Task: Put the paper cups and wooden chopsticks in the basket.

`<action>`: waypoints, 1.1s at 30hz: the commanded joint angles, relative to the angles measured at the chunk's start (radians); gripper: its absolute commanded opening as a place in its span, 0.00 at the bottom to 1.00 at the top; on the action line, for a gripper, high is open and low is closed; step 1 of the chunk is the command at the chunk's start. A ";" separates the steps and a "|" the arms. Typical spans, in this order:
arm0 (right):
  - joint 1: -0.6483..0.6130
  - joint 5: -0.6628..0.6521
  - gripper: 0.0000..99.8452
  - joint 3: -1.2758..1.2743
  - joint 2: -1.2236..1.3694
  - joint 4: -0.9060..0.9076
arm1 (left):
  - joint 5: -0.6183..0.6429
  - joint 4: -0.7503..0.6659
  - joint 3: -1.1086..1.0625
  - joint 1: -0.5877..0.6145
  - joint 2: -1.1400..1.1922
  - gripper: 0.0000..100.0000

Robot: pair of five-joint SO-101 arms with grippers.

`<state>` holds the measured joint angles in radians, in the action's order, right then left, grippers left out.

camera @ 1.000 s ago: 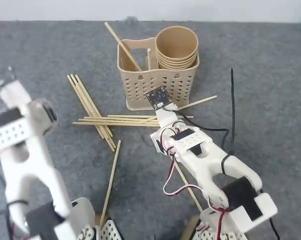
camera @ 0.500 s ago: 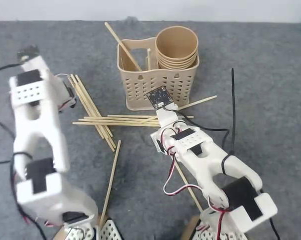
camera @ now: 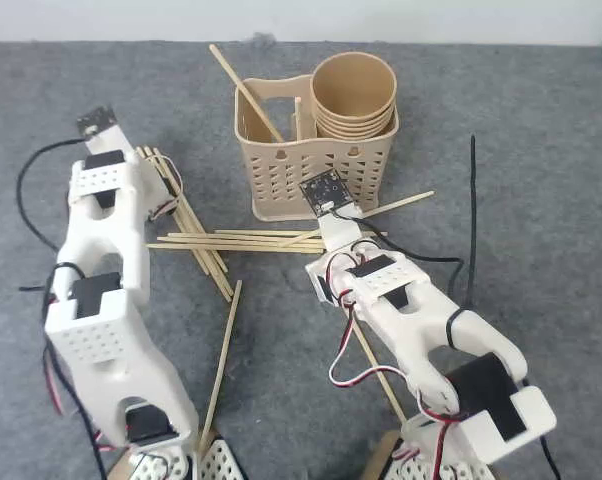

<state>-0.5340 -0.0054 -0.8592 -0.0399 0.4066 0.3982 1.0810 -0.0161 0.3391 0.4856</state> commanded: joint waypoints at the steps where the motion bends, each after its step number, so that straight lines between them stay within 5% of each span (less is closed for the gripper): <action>1: 0.016 0.005 0.01 0.011 -0.013 -0.015 | 0.012 0.005 0.044 -0.014 -0.009 0.12; 18: 0.015 0.005 0.01 0.011 -0.013 -0.015 | 0.012 -0.006 0.147 -0.044 0.060 0.12; 28: 0.016 0.005 0.01 0.011 -0.013 -0.015 | 0.012 0.301 0.450 -0.037 0.270 0.11; 33: 0.016 0.005 0.01 0.011 -0.013 -0.015 | 0.003 0.331 0.484 -0.017 0.288 0.01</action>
<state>-0.5340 -0.0054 -0.8592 -0.0399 0.4066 0.4043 1.3740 0.4427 0.2992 0.7848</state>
